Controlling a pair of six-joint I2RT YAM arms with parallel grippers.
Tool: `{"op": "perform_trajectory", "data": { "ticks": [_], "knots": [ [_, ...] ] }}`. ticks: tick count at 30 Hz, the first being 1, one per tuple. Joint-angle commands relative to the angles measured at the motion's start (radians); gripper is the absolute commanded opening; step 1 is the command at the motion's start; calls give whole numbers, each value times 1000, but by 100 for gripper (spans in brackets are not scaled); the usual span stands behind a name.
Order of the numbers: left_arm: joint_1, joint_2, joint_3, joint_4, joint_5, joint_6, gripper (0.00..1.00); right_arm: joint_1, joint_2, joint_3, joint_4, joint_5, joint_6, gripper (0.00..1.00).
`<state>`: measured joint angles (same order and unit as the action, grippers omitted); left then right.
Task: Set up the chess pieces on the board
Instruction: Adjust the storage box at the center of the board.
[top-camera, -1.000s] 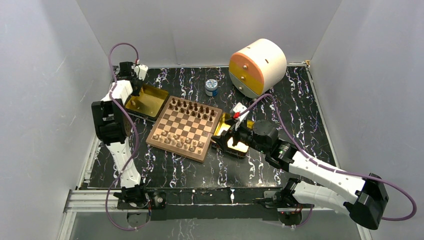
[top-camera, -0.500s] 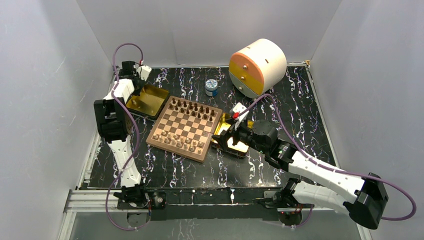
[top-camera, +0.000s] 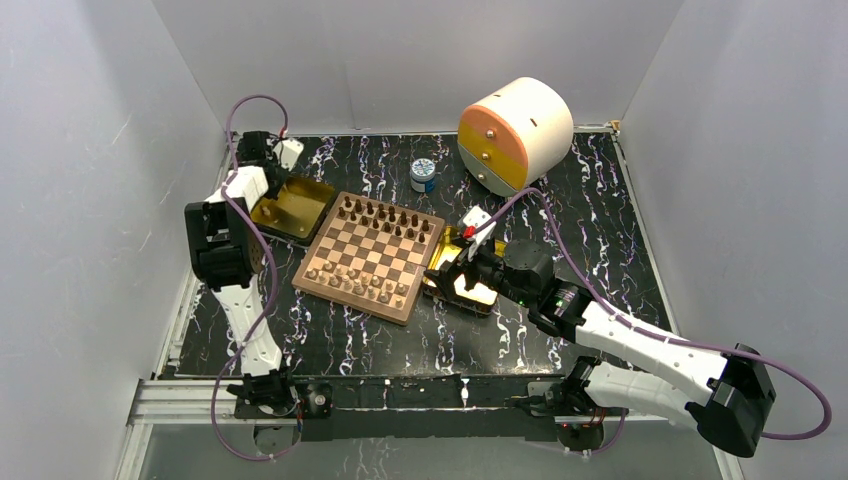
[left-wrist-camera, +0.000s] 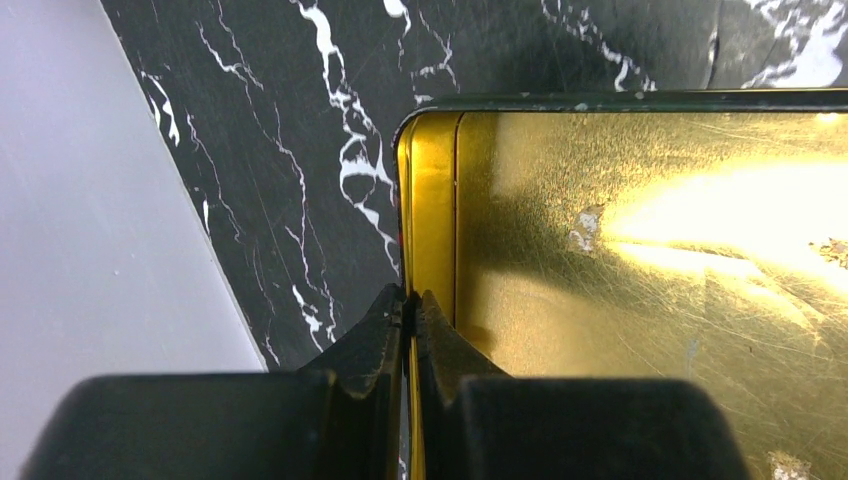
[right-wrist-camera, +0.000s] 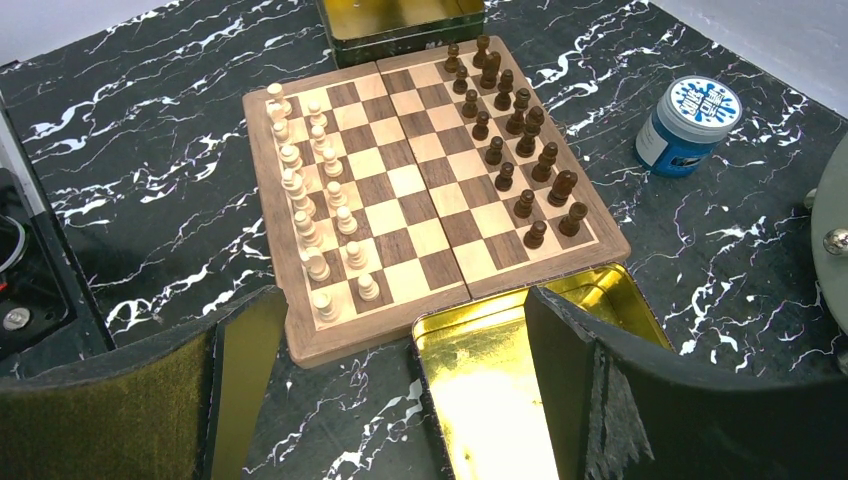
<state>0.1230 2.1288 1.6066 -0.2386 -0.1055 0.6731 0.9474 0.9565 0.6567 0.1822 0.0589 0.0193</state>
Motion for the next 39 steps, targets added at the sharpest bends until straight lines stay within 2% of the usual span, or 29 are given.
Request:
{"op": "perform_trajectory", "data": {
  "ticks": [1, 6, 12, 17, 25, 30, 39],
  "knots": [
    [23, -66, -62, -66, -3, 65, 0, 1, -1, 21, 73, 9, -18, 99],
    [26, -94, -85, -6, -4, 41, 1, 0, 5, 24, 80, -2, -18, 99],
    [26, -116, -38, 25, 12, -83, 34, -1, -7, 24, 73, -2, -18, 99],
    [26, -143, 18, 28, -18, -265, 42, 1, -4, 23, 78, -15, -12, 99],
    [26, -240, -12, -24, -80, -529, 39, 0, -14, 29, 69, -30, -7, 99],
    [24, -305, -117, -16, -139, -595, 35, 0, -33, 19, 67, -41, 3, 99],
    [17, -326, -260, 43, -242, -658, 33, 0, -33, 31, 69, -53, 18, 99]
  ]
}}
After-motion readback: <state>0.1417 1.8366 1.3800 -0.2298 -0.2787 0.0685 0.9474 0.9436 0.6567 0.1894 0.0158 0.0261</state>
